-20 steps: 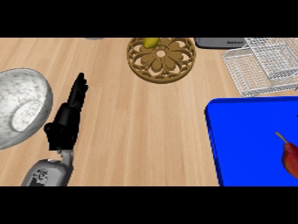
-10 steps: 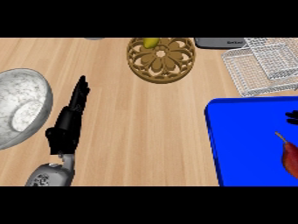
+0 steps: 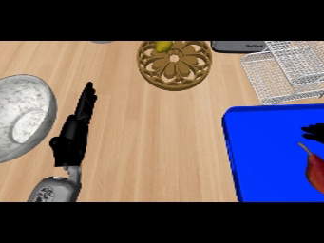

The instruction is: Pick the pear from the tray and place it in the tiered basket

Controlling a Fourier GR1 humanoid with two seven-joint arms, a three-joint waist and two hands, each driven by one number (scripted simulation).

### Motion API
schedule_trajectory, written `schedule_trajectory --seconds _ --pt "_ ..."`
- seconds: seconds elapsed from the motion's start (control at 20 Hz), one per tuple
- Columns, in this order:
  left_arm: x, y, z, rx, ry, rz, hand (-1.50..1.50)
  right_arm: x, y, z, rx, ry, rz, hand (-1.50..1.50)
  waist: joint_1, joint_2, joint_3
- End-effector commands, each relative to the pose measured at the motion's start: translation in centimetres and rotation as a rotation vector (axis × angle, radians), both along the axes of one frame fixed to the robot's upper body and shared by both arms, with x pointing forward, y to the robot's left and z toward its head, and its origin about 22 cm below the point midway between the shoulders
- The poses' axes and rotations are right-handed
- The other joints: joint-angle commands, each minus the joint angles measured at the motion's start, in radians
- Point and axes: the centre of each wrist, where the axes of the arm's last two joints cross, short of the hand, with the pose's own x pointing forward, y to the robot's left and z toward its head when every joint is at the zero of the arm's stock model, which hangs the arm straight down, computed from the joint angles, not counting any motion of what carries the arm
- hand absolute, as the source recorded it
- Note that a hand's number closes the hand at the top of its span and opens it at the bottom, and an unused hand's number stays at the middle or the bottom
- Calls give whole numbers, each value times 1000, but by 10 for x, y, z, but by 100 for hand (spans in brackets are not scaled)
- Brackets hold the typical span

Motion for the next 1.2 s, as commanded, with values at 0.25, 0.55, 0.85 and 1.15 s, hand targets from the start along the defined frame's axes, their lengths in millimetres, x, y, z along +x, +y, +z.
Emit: schedule_trajectory --seconds 0.25,0.55,0.85,1.15 --pt "4 6 1 9 -16 -4 0 7 -6 -7 82 73 10 -150 3 0 0" --pt "-1 -8 2 -9 -20 -8 0 0 19 -39 100 85 -18 -150 1 0 0" --pt "-4 -1 -11 8 -6 11 0 10 18 -44 155 -40 -11 150 2 0 0" --pt "6 4 -15 12 4 6 0 20 64 -53 -15 -183 -105 150 -2 1 -2"
